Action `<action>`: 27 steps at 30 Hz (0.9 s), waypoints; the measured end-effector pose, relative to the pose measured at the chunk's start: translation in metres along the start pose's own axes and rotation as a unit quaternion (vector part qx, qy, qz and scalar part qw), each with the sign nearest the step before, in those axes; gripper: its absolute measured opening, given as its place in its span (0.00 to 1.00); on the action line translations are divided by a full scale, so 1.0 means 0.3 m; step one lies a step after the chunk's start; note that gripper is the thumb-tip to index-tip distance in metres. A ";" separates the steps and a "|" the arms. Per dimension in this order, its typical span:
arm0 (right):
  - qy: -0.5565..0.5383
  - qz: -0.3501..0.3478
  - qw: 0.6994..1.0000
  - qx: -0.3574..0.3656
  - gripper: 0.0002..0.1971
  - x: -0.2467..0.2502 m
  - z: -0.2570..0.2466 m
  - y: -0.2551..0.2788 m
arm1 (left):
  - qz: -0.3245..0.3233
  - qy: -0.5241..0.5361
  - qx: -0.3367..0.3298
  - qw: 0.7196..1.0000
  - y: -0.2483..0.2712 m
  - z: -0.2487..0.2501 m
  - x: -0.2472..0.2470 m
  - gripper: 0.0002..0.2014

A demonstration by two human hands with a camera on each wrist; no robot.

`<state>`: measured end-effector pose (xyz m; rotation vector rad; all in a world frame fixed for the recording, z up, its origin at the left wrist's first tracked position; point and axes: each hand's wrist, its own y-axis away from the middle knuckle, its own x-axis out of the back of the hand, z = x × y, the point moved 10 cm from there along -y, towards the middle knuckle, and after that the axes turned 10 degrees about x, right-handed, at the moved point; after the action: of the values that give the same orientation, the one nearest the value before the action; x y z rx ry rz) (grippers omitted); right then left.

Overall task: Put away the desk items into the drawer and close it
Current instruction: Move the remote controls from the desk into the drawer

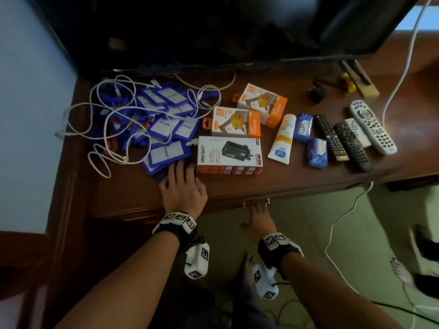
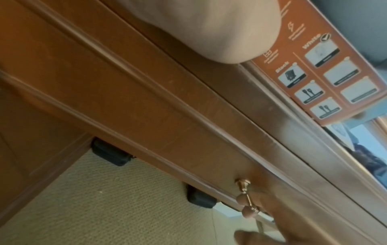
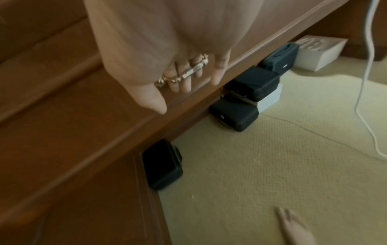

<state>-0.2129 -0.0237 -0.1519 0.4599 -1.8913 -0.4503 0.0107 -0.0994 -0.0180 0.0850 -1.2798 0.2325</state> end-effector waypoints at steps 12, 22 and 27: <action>-0.043 -0.042 0.998 0.014 0.28 -0.017 -0.008 0.196 | -0.029 -0.007 -0.016 0.999 0.003 0.002 -0.025 0.16; -0.165 0.010 0.986 0.025 0.12 0.091 0.048 0.441 | -0.052 -0.011 -0.006 0.999 0.000 0.005 -0.037 0.18; -0.159 0.225 0.959 0.062 0.13 0.338 0.030 0.442 | -0.036 -0.002 -0.013 0.999 0.010 0.003 -0.025 0.21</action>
<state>-0.2693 0.0384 -0.0073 0.0258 -2.2657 -0.1039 0.0071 -0.0975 -0.0250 0.1089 -1.2810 0.1536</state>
